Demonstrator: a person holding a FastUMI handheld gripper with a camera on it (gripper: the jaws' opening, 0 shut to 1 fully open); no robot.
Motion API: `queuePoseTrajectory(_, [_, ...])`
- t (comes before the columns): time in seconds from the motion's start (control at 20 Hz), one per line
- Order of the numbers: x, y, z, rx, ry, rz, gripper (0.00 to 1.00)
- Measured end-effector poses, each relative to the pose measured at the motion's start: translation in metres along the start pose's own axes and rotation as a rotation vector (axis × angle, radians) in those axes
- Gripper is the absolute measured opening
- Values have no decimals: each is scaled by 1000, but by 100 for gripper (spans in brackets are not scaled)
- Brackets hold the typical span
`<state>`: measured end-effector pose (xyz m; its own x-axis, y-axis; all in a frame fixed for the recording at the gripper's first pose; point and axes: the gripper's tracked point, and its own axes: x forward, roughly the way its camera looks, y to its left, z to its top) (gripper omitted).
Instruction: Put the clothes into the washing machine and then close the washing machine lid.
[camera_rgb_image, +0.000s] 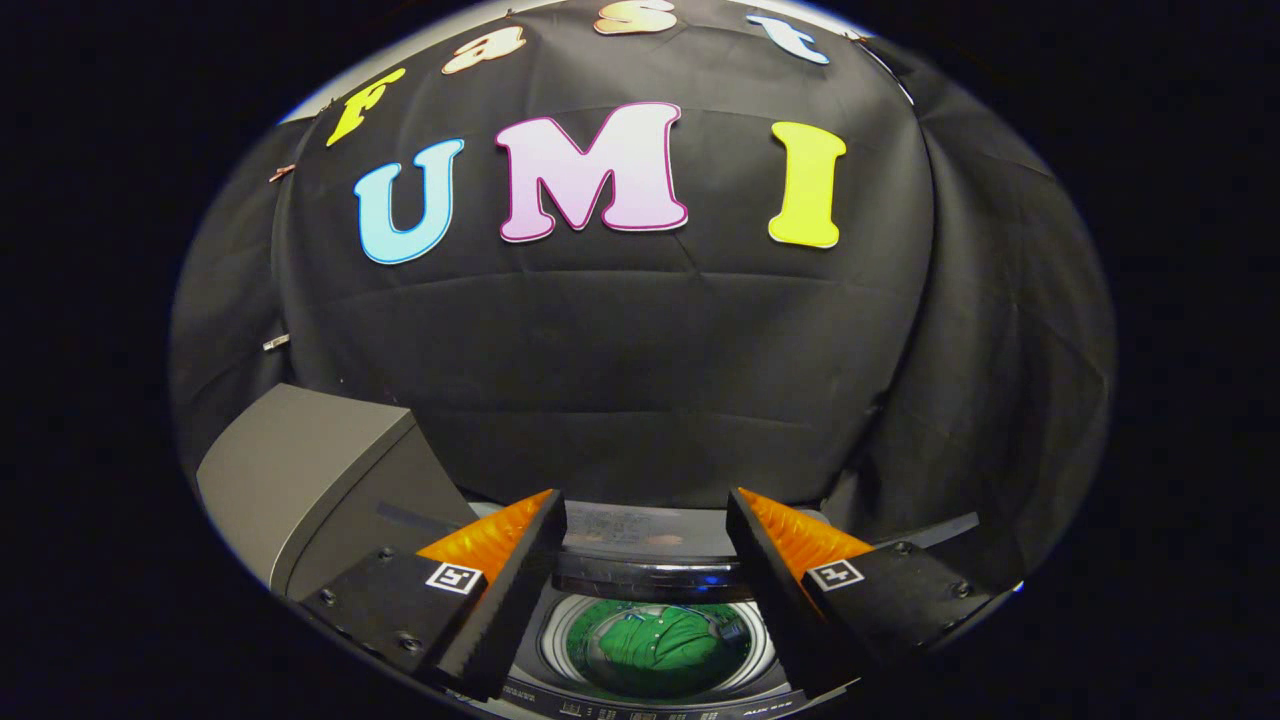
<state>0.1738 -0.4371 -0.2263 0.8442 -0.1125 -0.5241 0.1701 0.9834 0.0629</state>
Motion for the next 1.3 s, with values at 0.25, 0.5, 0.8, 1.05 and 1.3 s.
queuePoseTrajectory(0.25, [-8,2,-12,1,11,18,100])
queuePoseTrajectory(0.5, [-26,6,-56,-2,107,15,100])
queuePoseTrajectory(0.8, [-57,22,-102,-26,172,17,100])
queuePoseTrajectory(1.05, [-74,51,-54,-11,22,21,100])
queuePoseTrajectory(1.3, [-110,86,37,28,-252,39,100])
